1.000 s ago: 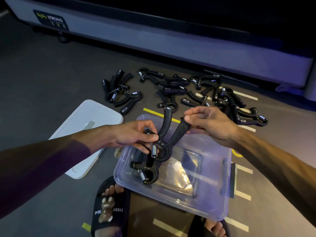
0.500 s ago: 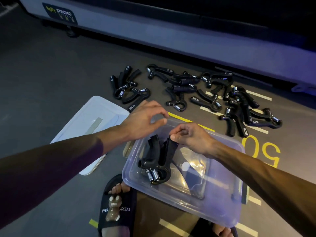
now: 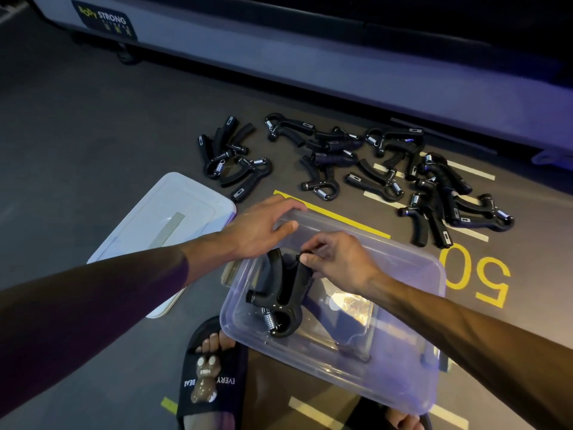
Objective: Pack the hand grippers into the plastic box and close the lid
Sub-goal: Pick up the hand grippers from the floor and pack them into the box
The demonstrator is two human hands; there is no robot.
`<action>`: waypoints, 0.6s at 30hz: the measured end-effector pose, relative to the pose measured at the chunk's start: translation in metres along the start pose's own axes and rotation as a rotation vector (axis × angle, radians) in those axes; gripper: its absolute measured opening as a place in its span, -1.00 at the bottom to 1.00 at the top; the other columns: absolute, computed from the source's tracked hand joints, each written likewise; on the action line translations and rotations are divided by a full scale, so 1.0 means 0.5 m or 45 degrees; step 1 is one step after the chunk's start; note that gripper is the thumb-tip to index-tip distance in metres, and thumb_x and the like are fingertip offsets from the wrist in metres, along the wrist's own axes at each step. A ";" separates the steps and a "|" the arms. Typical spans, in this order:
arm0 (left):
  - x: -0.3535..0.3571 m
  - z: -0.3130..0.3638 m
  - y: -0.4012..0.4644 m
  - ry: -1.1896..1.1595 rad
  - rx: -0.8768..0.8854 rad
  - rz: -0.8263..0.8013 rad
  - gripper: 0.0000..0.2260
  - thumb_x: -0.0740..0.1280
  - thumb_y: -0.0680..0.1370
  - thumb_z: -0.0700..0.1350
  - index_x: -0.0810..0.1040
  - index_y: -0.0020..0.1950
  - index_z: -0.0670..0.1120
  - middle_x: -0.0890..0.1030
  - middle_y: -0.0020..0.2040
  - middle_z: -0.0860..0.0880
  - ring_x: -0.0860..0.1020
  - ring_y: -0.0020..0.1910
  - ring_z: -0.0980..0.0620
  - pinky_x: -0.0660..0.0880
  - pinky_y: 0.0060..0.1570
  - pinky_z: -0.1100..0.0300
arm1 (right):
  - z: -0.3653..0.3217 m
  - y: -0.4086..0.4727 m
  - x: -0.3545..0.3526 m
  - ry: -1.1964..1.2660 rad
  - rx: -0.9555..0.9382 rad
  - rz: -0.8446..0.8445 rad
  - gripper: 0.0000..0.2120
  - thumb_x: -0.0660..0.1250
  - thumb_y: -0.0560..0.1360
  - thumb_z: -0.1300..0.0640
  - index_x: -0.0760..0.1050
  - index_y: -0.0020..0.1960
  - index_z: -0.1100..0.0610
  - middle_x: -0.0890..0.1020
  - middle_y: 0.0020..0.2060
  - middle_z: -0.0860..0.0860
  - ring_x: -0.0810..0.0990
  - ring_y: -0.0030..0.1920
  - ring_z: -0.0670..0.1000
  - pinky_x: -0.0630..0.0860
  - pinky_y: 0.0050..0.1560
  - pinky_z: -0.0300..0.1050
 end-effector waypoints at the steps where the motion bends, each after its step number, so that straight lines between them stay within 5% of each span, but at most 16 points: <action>1: 0.002 -0.001 0.000 -0.001 -0.004 -0.002 -0.69 0.26 0.67 -0.04 0.45 0.42 0.10 0.48 0.30 0.08 0.47 0.31 0.11 0.37 0.31 0.19 | -0.001 -0.002 -0.001 -0.140 -0.061 0.024 -0.92 0.48 0.49 0.16 0.63 -0.03 0.04 0.66 -0.19 -0.07 0.63 -0.15 -0.04 0.57 -0.04 -0.22; 7: 0.001 -0.004 0.003 0.021 0.017 0.003 -0.68 0.26 0.67 -0.11 0.46 0.43 0.06 0.50 0.31 0.05 0.47 0.30 0.06 0.37 0.31 0.17 | 0.001 -0.015 -0.001 -0.465 -0.223 0.035 -0.63 0.50 0.46 0.04 0.60 0.24 0.08 0.63 0.06 -0.02 0.55 -0.08 -0.07 0.50 0.07 -0.13; 18: 0.006 -0.019 0.003 -0.004 0.047 -0.013 -0.65 0.30 0.65 -0.08 0.43 0.42 0.14 0.48 0.29 0.09 0.48 0.29 0.10 0.42 0.30 0.08 | -0.002 -0.016 -0.001 -0.498 -0.223 0.020 -0.68 0.48 0.47 0.02 0.56 0.17 0.09 0.56 0.04 -0.02 0.53 -0.09 -0.04 0.48 -0.05 -0.17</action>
Point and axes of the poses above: each hand's wrist, its own y-axis towards the middle knuckle, its own x-axis out of the palm, z = x × y, the point moved 1 cm from there along y, towards the middle knuckle
